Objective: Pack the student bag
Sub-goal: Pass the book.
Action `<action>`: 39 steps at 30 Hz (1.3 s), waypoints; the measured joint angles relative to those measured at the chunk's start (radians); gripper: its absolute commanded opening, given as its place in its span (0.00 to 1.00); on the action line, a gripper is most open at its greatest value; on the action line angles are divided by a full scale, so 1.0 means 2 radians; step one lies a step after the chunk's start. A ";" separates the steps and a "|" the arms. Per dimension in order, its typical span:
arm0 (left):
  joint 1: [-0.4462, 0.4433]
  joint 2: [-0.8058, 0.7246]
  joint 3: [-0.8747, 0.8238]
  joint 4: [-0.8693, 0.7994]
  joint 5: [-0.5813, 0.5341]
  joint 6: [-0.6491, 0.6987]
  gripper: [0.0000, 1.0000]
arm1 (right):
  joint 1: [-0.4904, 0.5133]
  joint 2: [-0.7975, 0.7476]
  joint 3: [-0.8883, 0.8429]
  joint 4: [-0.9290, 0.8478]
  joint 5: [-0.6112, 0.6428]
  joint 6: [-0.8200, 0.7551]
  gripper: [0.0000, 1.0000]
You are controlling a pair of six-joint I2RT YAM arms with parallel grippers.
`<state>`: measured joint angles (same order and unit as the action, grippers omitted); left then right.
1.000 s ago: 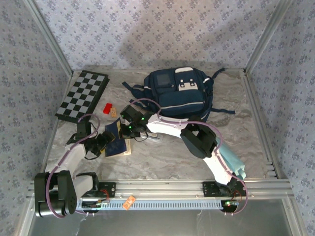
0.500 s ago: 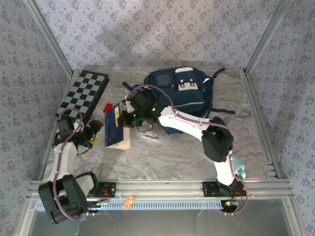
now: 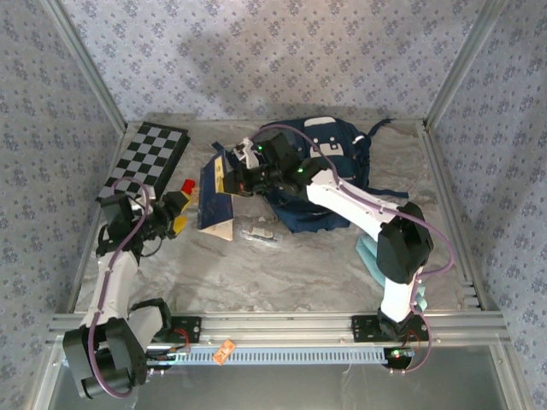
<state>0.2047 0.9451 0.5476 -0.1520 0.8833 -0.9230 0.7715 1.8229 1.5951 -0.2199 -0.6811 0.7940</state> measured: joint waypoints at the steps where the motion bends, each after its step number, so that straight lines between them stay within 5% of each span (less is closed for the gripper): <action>1: -0.006 0.000 0.000 0.008 0.001 -0.004 0.80 | -0.002 0.000 -0.002 0.004 -0.006 0.002 0.00; 11: -0.054 -0.001 0.015 0.066 0.006 -0.043 0.56 | -0.015 -0.004 -0.029 0.090 -0.057 0.043 0.00; 25: -0.084 -0.005 0.025 0.101 -0.016 -0.067 0.08 | -0.043 -0.005 -0.080 0.149 -0.077 0.076 0.00; 35: -0.109 0.000 0.047 0.105 -0.020 -0.072 0.00 | -0.052 -0.028 -0.114 0.095 -0.049 0.046 0.79; 39: -0.140 0.004 0.066 0.110 -0.029 -0.075 0.00 | -0.063 -0.058 -0.154 0.094 -0.044 0.058 0.96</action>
<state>-0.0750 0.9531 0.6796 0.0673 0.8246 -1.0733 0.6460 1.7073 1.2861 -0.0319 -0.7692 0.9096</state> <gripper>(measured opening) 0.108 0.913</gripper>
